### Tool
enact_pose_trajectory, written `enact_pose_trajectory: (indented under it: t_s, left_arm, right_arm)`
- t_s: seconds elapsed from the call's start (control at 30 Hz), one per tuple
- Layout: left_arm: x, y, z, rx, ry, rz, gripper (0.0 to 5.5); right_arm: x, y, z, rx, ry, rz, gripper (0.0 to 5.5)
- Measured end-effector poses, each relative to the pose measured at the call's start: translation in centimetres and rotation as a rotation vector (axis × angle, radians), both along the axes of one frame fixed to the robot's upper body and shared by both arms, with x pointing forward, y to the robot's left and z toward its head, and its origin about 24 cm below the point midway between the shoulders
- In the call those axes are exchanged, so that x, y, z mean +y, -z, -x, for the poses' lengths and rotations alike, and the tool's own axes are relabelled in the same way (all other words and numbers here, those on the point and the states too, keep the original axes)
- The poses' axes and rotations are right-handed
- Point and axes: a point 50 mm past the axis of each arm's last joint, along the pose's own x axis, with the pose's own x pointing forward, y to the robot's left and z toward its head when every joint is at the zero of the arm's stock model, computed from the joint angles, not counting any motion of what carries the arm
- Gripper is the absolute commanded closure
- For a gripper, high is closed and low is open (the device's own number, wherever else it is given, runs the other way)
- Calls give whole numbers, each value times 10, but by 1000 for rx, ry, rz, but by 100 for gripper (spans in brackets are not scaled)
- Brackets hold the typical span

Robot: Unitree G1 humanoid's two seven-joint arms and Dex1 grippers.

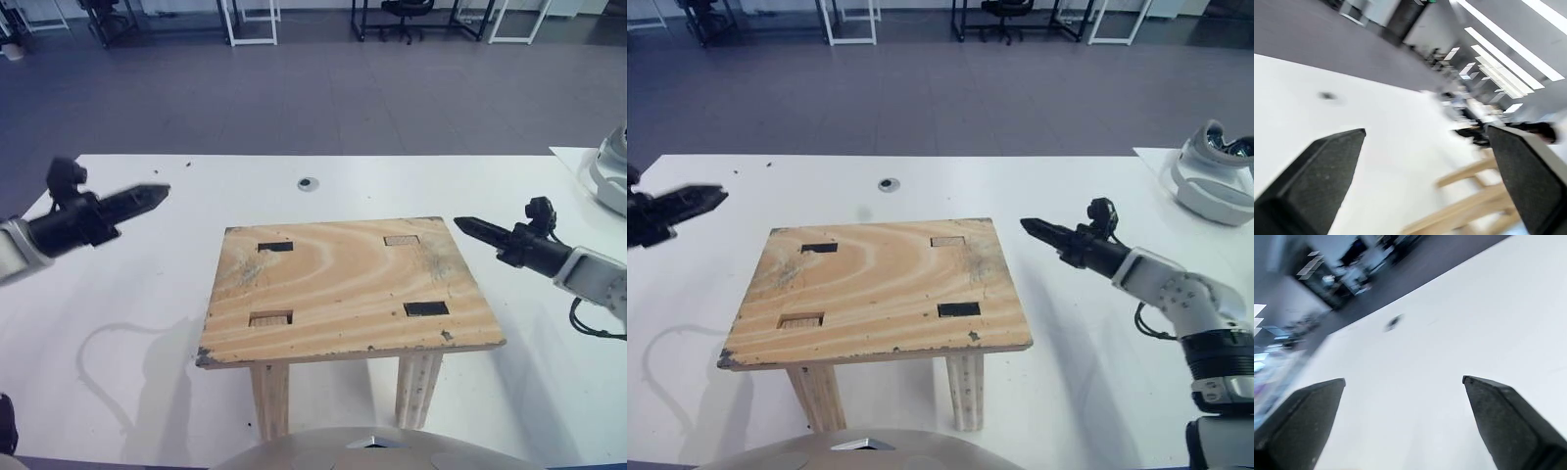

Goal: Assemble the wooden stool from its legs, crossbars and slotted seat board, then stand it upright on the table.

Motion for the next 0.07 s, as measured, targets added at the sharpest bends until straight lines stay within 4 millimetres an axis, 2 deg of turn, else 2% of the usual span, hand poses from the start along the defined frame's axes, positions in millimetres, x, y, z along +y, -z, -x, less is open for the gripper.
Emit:
enact_pose_trajectory:
  t_s: [0.07]
  left_arm:
    - [1,44,1,-50,-190,-180,94]
  right_arm:
    - [-5,14,-2,-118,141,143,101]
